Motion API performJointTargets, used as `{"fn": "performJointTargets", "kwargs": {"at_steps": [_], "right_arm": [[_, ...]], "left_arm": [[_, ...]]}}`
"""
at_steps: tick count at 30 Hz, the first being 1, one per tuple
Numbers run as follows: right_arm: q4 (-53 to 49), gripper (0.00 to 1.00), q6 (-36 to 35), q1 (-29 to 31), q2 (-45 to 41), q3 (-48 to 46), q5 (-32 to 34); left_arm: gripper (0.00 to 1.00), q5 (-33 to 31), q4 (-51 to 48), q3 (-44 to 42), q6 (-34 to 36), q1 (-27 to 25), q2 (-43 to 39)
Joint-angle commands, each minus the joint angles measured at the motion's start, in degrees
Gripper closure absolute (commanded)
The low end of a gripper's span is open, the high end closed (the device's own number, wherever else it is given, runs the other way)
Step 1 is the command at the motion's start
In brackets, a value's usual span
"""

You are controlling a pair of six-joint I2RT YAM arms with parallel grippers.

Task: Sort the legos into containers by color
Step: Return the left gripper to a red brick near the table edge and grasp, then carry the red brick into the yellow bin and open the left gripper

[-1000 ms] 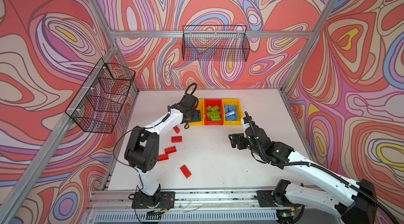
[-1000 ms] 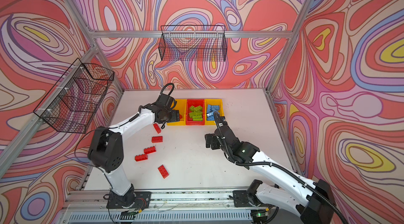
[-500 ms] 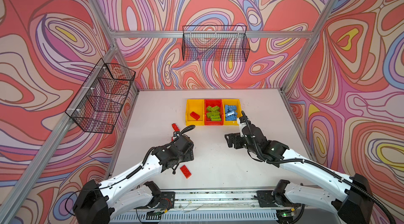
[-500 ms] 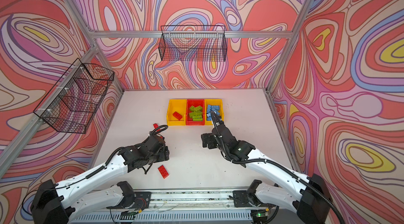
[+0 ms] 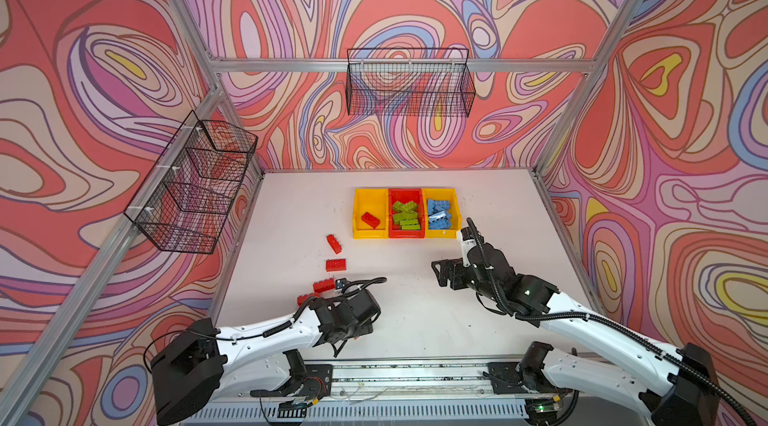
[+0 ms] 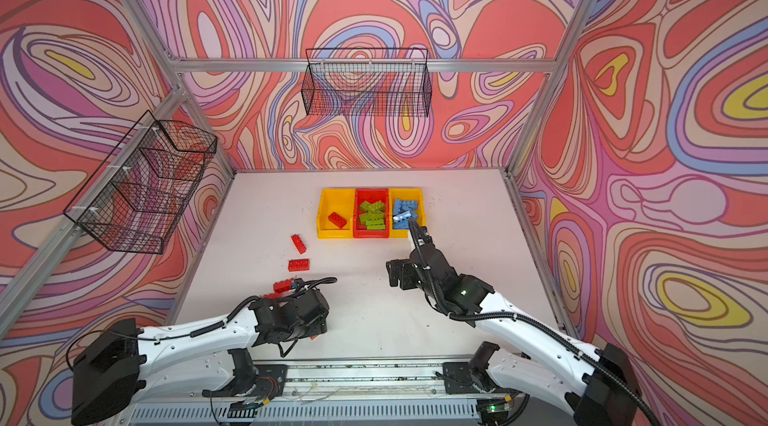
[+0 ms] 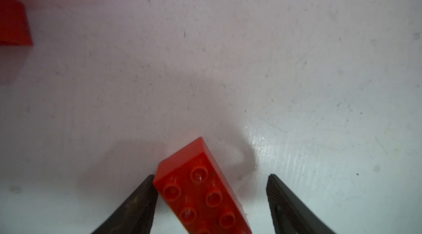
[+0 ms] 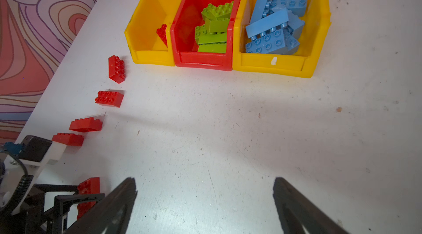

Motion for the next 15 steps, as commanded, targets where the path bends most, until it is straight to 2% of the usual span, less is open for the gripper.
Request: {"fn": "performJointTargets", "kwargs": {"at_steps": [1, 3, 6, 8, 15], "right_arm": [[-1.8, 0.02, 1.4, 0.2, -1.7, -1.3, 1.7], [-2.0, 0.02, 1.4, 0.2, -2.1, -1.4, 1.5], [-2.4, 0.02, 1.4, 0.2, -2.3, -1.5, 1.6], [-2.6, 0.02, 1.3, 0.2, -2.5, -1.5, 1.7], [-1.9, 0.02, 1.3, 0.1, -3.2, -2.7, 1.6]], "left_arm": [[0.29, 0.4, 2.8, -1.7, -2.9, -0.2, 1.7], [0.36, 0.5, 3.6, -1.6, -2.7, -0.2, 2.5], [0.58, 0.5, 3.3, -1.0, -2.0, -0.3, 4.2], [0.67, 0.3, 2.3, -0.3, -1.3, -0.3, 5.3], [0.70, 0.4, 0.8, 1.6, 1.8, -0.2, 9.1]]}}
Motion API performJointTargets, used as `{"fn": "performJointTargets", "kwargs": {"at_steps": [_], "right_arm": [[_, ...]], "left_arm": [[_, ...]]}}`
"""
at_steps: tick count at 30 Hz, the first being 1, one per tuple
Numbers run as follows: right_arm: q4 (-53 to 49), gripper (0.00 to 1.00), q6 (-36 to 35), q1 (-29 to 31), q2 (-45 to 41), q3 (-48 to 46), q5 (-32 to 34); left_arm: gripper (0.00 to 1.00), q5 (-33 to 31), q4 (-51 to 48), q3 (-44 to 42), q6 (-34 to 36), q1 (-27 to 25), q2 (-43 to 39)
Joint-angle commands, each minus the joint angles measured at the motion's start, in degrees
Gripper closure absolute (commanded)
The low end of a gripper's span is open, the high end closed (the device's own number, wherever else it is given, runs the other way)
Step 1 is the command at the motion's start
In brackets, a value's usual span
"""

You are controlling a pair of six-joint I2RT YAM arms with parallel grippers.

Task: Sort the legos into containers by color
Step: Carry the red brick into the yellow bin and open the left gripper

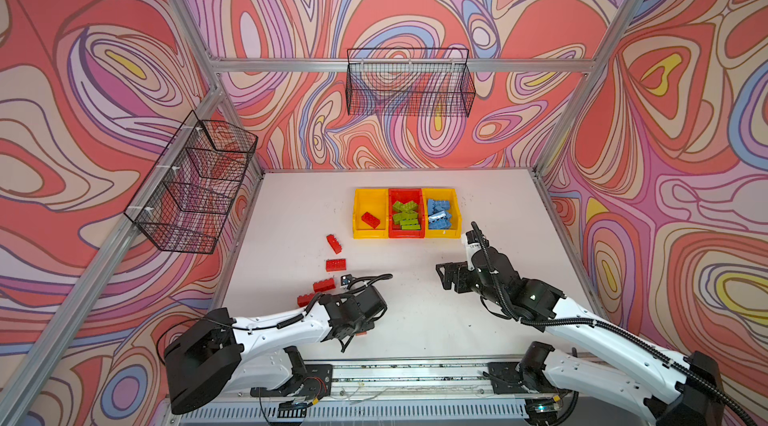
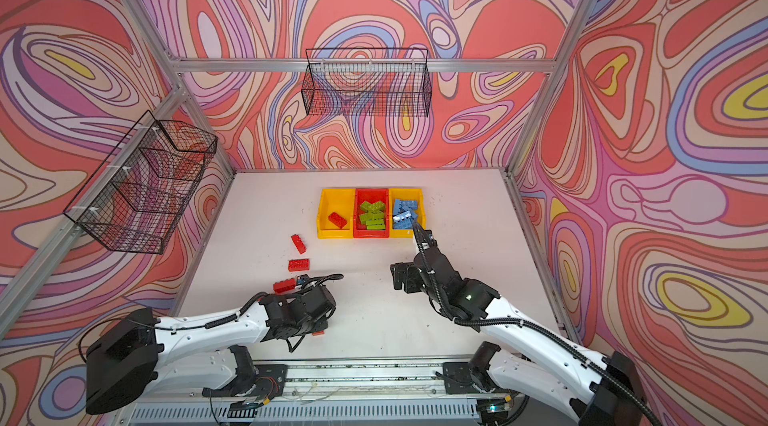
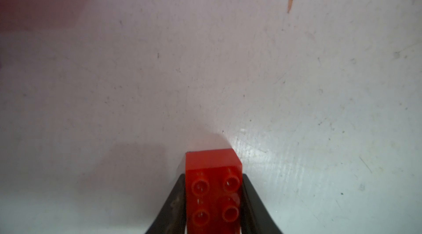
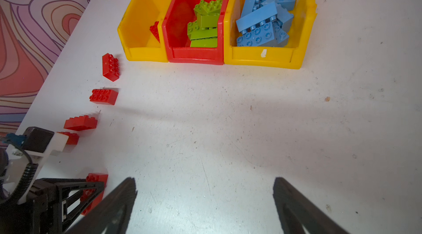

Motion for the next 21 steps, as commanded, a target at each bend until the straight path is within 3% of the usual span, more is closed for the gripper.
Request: {"fn": "performJointTargets", "kwargs": {"at_steps": [1, 9, 16, 21], "right_arm": [[-0.1, 0.02, 0.7, 0.2, -1.1, -1.3, 0.9], [-1.7, 0.02, 0.7, 0.2, -3.0, -1.4, 1.3], [-7.1, 0.02, 0.4, 0.2, -7.1, -0.2, 3.6], [-10.3, 0.02, 1.4, 0.2, -10.2, 0.0, 5.2]], "left_arm": [[0.71, 1.4, -3.1, -0.7, 1.8, -0.3, 3.8], [0.76, -6.3, -9.9, 13.7, 11.2, 0.5, 7.8], [0.76, -8.8, -9.0, 30.4, 25.8, 11.4, 14.2], [0.75, -6.3, -7.2, 41.9, 32.6, 20.0, 23.6]]}}
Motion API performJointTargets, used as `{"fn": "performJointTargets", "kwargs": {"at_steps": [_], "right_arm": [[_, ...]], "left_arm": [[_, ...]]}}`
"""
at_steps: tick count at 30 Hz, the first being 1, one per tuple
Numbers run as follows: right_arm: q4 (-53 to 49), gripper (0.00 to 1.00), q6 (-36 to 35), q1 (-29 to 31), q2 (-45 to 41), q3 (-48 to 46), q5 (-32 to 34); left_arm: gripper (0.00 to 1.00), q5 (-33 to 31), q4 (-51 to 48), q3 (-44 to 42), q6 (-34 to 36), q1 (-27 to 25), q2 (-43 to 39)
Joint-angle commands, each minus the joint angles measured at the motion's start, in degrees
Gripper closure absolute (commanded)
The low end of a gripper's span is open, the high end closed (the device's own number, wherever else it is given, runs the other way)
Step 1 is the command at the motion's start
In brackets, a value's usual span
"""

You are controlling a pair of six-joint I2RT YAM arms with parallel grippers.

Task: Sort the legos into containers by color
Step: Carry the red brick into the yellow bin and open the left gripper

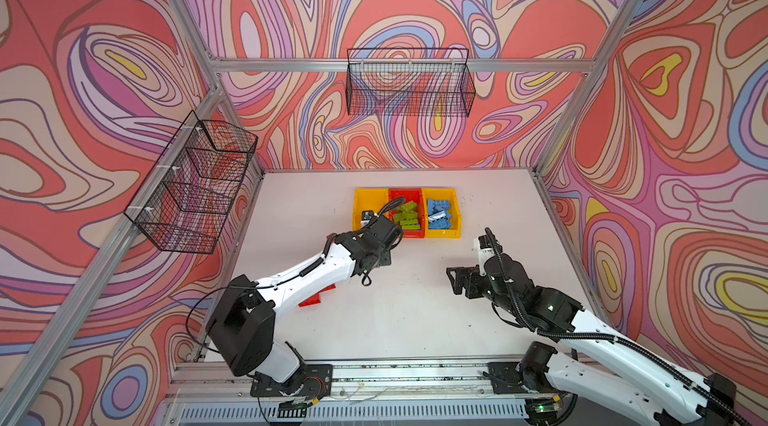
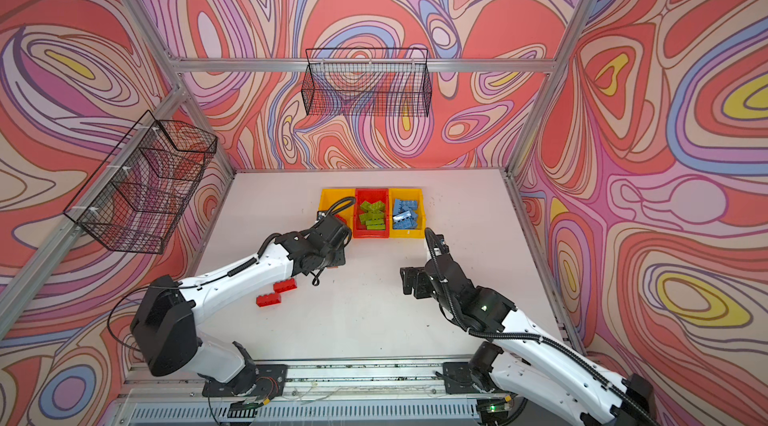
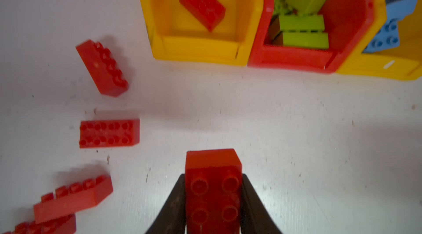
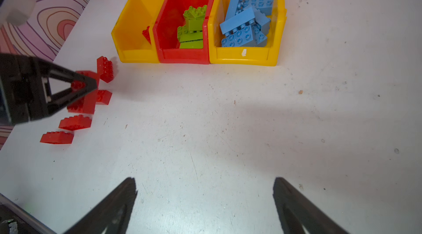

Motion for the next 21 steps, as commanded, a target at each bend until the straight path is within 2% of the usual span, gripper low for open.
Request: {"fn": "performJointTargets", "kwargs": {"at_steps": [1, 10, 12, 15, 16, 21], "right_arm": [[-4.0, 0.02, 1.3, 0.2, -2.0, 1.4, 2.7], [-7.1, 0.02, 2.1, 0.1, -0.8, 3.9, 4.1], [-7.3, 0.02, 2.1, 0.2, -0.3, 4.2, 4.7], [-7.4, 0.02, 2.2, 0.2, 0.6, 4.8, 5.5], [-7.3, 0.02, 2.2, 0.2, 1.0, 5.0, 5.7], [-5.5, 0.02, 1.5, 0.2, 4.7, 6.5, 5.6]], "left_arm": [[0.75, 0.6, 0.1, 6.5, 7.3, 4.7, 7.1], [0.72, 4.8, -2.7, 28.9, 13.3, 11.9, 26.5], [0.62, 6.2, -3.2, 32.6, 13.7, 13.3, 29.2], [0.35, 6.9, -4.4, 37.2, 14.6, 14.6, 32.0], [0.29, 6.8, -4.8, 38.3, 14.8, 14.9, 32.6], [0.28, 7.3, -5.6, 38.7, 14.9, 15.2, 30.8]]}}
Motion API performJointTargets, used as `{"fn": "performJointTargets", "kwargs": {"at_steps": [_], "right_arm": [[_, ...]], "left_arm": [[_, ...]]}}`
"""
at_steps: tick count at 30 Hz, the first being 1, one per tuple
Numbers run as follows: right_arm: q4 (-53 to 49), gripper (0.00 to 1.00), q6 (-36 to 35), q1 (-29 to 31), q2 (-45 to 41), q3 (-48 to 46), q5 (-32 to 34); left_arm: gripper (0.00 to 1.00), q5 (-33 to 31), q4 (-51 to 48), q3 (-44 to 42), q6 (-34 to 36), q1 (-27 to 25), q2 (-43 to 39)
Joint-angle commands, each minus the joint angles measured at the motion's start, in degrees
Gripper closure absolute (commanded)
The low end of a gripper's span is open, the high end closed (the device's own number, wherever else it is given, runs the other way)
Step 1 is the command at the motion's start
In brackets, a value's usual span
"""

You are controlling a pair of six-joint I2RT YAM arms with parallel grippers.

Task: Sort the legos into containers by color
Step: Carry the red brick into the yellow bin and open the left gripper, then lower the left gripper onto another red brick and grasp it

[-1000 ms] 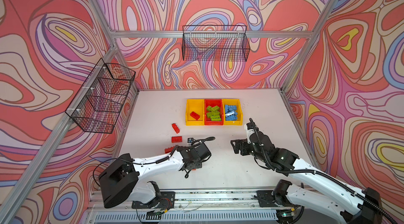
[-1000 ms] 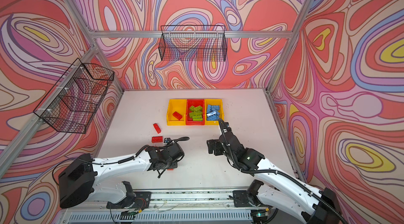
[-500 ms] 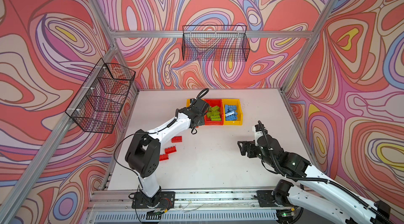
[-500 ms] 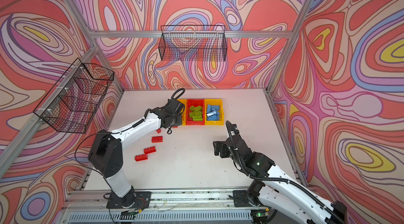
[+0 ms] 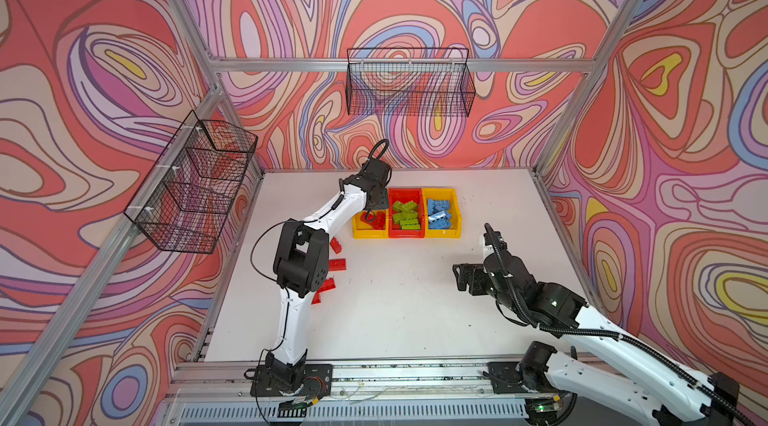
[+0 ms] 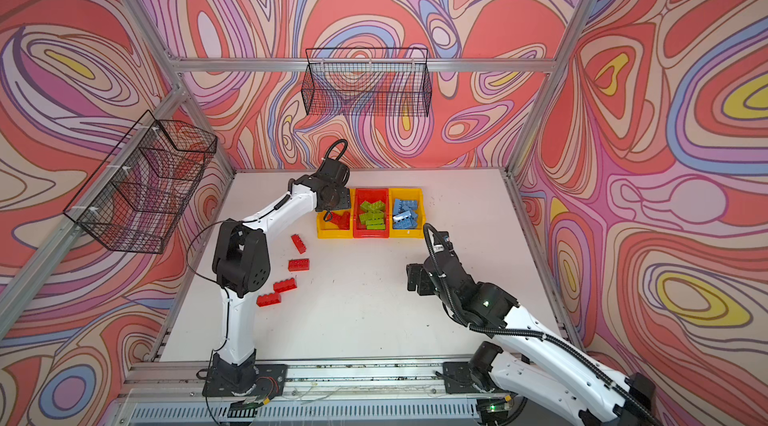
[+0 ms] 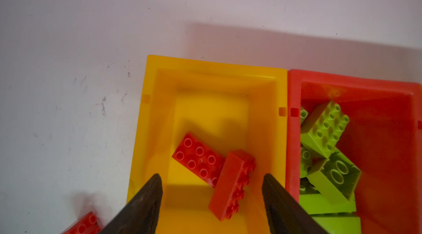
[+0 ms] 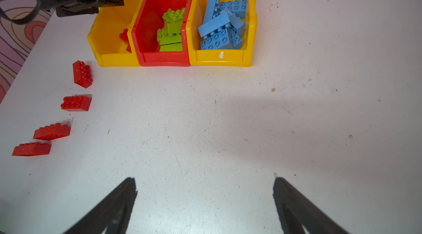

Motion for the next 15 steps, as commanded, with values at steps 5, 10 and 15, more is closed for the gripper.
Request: {"fn": "performJointTargets", "kwargs": {"at_steps": [5, 10, 15], "right_arm": [[3.2, 0.02, -0.8, 0.2, 5.6, 2.3, 0.4], [4.3, 0.02, -2.0, 0.2, 8.5, 3.7, -1.3], [6.6, 0.02, -2.5, 0.2, 9.4, 3.7, -3.0]], "left_arm": [[0.33, -2.0, 1.1, -14.6, -2.3, -0.4, -13.9], [0.34, -8.6, 6.1, -31.9, -4.0, -0.2, -27.4], [0.34, -5.9, 8.3, -41.4, -5.9, 4.5, -32.5]]}}
